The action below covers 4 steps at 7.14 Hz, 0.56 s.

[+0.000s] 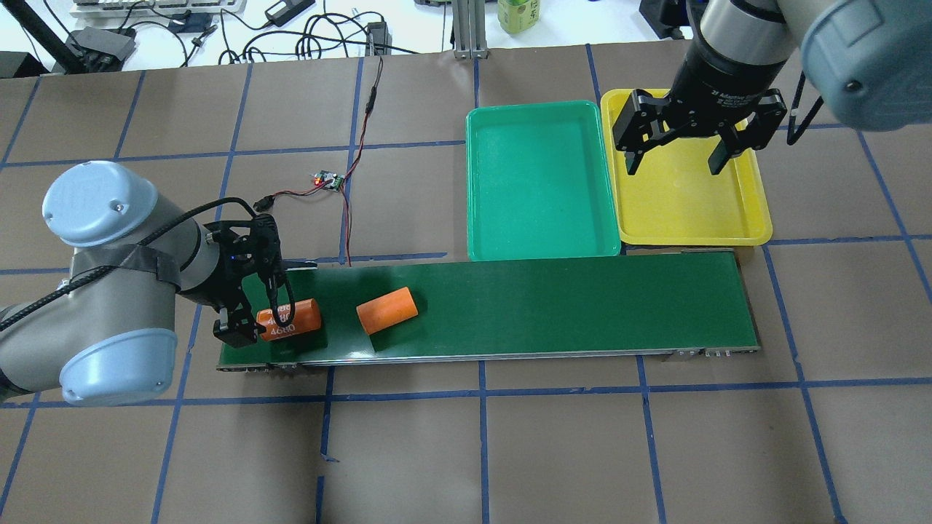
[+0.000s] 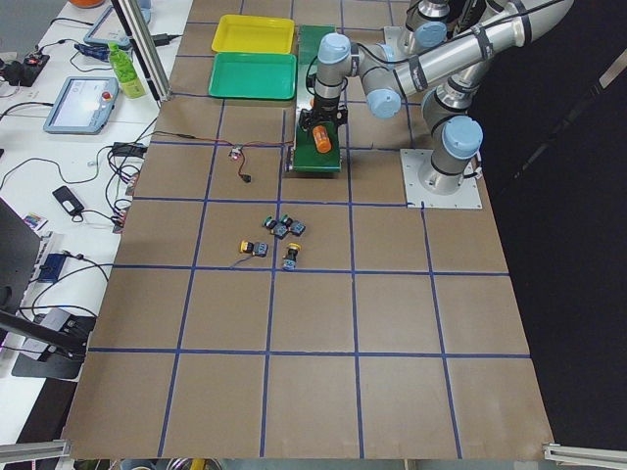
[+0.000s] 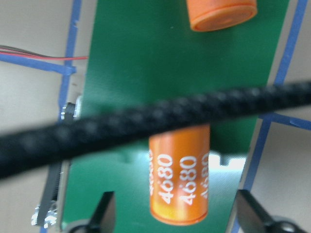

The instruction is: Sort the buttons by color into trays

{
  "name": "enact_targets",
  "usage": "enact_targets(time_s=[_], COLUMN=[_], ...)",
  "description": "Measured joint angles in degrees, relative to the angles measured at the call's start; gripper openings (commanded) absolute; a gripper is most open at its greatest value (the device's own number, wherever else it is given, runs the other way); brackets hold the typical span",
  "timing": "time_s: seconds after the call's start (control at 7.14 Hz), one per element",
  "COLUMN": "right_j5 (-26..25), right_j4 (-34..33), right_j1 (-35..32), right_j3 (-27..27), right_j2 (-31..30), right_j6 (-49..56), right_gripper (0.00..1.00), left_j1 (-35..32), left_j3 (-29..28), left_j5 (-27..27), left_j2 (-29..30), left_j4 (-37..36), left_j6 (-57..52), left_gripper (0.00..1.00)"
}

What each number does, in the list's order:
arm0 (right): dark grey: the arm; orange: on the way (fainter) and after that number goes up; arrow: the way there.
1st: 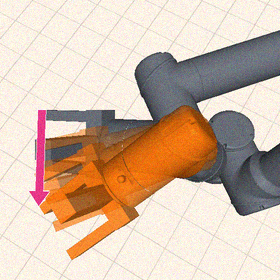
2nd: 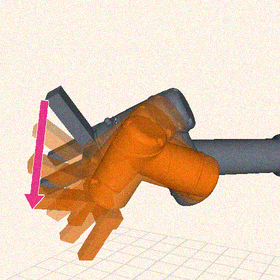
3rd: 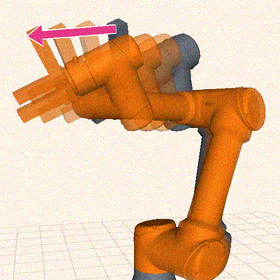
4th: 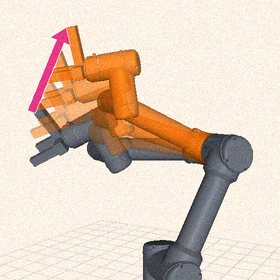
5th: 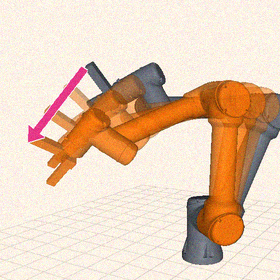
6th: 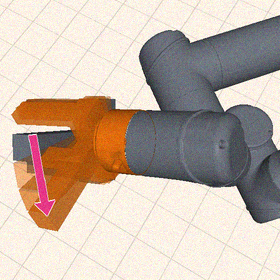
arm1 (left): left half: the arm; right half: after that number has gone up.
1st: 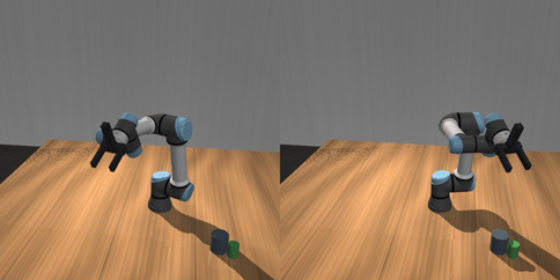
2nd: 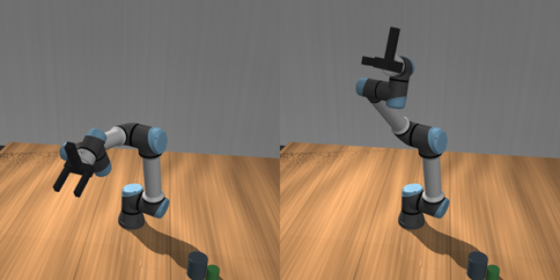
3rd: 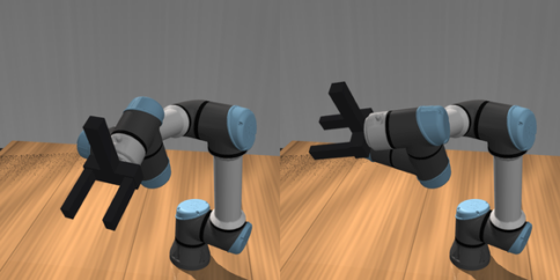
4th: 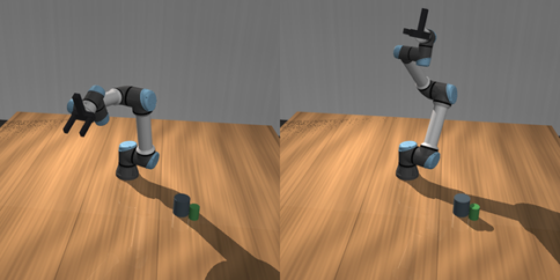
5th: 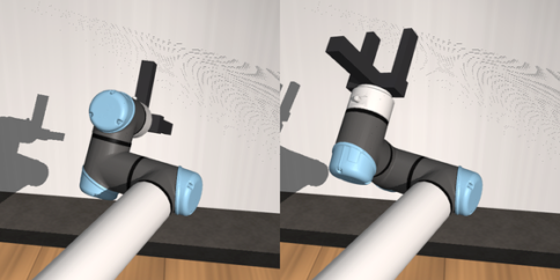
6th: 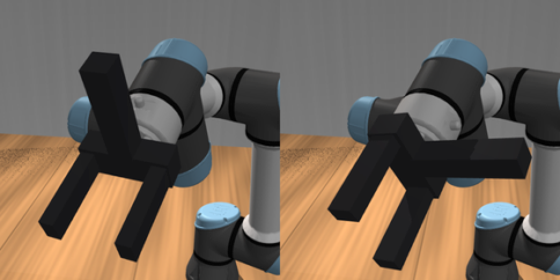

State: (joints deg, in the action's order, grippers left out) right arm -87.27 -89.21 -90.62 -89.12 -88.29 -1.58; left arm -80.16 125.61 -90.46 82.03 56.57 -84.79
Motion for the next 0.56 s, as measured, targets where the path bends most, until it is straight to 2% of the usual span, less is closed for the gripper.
enact_targets(time_s=[0.14, 0.56], right_j5=[0.0, 0.0], right_j4=[0.0, 0.0], right_j1=[0.0, 0.0], right_j3=[0.0, 0.0], right_j2=[0.0, 0.0], right_j6=[0.0, 0.0], right_gripper=[1.0, 1.0], left_j1=[2.8, 20.7], left_j3=[-2.1, -7.6], left_j5=[-0.1, 0.7], left_j2=[0.1, 5.9], left_j4=[1.5, 2.7], left_j6=[0.5, 1.9], left_gripper=[1.0, 1.0])
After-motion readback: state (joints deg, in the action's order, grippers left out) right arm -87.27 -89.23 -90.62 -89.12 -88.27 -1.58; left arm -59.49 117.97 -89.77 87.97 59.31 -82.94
